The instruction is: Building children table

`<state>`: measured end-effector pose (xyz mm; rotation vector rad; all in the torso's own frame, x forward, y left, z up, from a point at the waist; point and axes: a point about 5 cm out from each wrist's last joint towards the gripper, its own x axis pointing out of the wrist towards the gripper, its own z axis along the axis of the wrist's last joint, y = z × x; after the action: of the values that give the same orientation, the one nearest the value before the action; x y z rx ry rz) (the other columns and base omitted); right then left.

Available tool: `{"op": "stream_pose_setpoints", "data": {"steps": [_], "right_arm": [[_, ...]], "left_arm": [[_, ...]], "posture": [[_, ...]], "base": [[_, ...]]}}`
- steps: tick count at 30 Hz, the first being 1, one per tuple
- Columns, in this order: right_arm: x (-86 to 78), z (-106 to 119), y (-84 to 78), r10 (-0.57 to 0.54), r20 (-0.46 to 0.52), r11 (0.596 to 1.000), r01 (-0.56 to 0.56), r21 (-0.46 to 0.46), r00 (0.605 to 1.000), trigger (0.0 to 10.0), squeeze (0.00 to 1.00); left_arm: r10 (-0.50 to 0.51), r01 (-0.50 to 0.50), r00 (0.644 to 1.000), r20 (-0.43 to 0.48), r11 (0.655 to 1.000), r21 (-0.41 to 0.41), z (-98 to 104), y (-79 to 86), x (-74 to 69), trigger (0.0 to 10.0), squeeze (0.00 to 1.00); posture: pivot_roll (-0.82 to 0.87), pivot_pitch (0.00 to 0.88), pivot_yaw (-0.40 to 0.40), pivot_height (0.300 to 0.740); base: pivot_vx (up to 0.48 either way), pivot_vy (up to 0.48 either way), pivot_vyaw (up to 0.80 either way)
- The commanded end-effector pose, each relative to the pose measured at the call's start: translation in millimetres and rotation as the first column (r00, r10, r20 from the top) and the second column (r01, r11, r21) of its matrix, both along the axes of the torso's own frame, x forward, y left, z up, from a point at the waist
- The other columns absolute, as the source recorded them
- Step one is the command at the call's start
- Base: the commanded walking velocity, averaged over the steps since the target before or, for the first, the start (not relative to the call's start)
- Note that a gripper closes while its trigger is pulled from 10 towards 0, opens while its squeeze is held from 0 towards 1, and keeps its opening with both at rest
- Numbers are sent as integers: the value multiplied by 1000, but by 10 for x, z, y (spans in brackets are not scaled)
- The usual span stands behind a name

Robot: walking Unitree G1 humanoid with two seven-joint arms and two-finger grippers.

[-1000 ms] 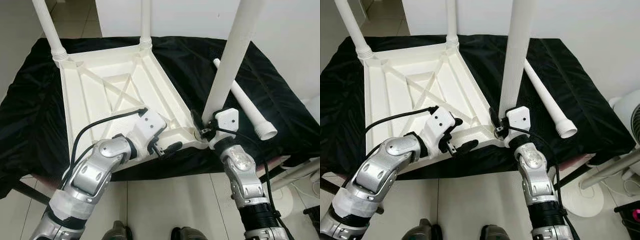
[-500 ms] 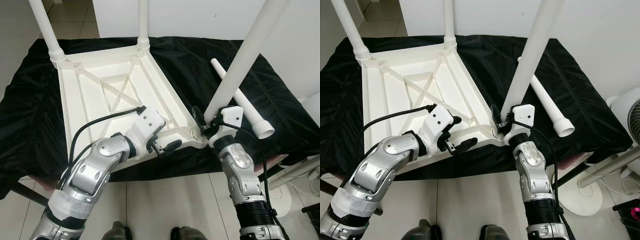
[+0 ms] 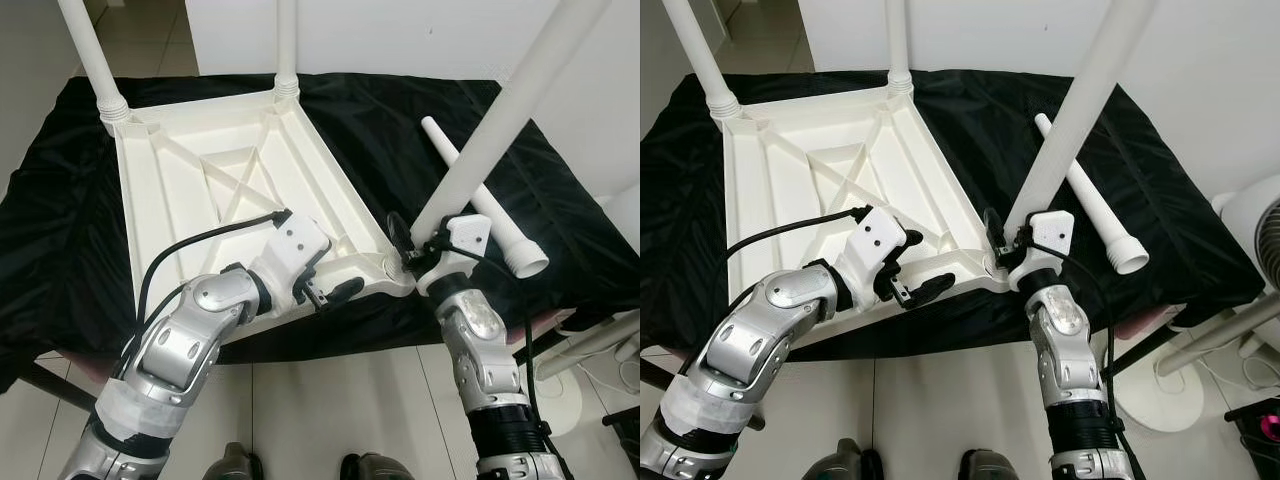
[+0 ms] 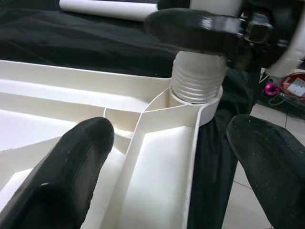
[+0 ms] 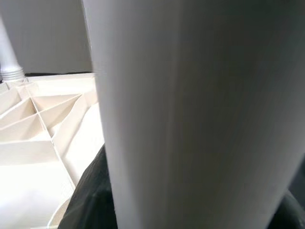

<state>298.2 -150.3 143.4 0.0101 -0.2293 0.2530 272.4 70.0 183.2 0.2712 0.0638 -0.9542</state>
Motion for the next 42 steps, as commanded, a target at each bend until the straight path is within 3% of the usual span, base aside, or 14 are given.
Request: {"op": "stream_pose_setpoints", "data": {"steps": [1, 12, 16, 26, 42], "right_arm": [[-97, -327, -19, -5, -116, 997, -4, -77, 993, 10000, 0], [-161, -331, 31, 33, -80, 990, -43, -132, 996, 10000, 0], [-153, -384, 42, 62, -110, 979, -82, -186, 992, 10000, 0], [-56, -445, 18, 91, -219, 965, -140, -220, 971, 10000, 0], [-28, -437, 19, 105, -284, 990, -128, -65, 953, 10000, 0]], "left_arm": [[45, -45, 999, 23, 999, 2, 43, 5, 19, 10000, 0], [49, -49, 998, 26, 999, 1, 55, 8, 23, 10000, 0], [51, -51, 998, 31, 999, 1, 71, 15, 32, 10000, 0], [50, -51, 998, 37, 999, 3, 93, 20, 35, 10000, 0], [52, -52, 998, 43, 999, 5, 115, 32, 32, 10000, 0]], "posture": [[-63, 100, 2, 740], [-65, 102, 2, 740], [-67, 104, 10, 740], [-61, 106, 9, 740], [-58, 106, 12, 740]], "base": [[0, 0, 0], [0, 0, 0], [0, 0, 0], [0, 0, 0], [0, 0, 0]]}}
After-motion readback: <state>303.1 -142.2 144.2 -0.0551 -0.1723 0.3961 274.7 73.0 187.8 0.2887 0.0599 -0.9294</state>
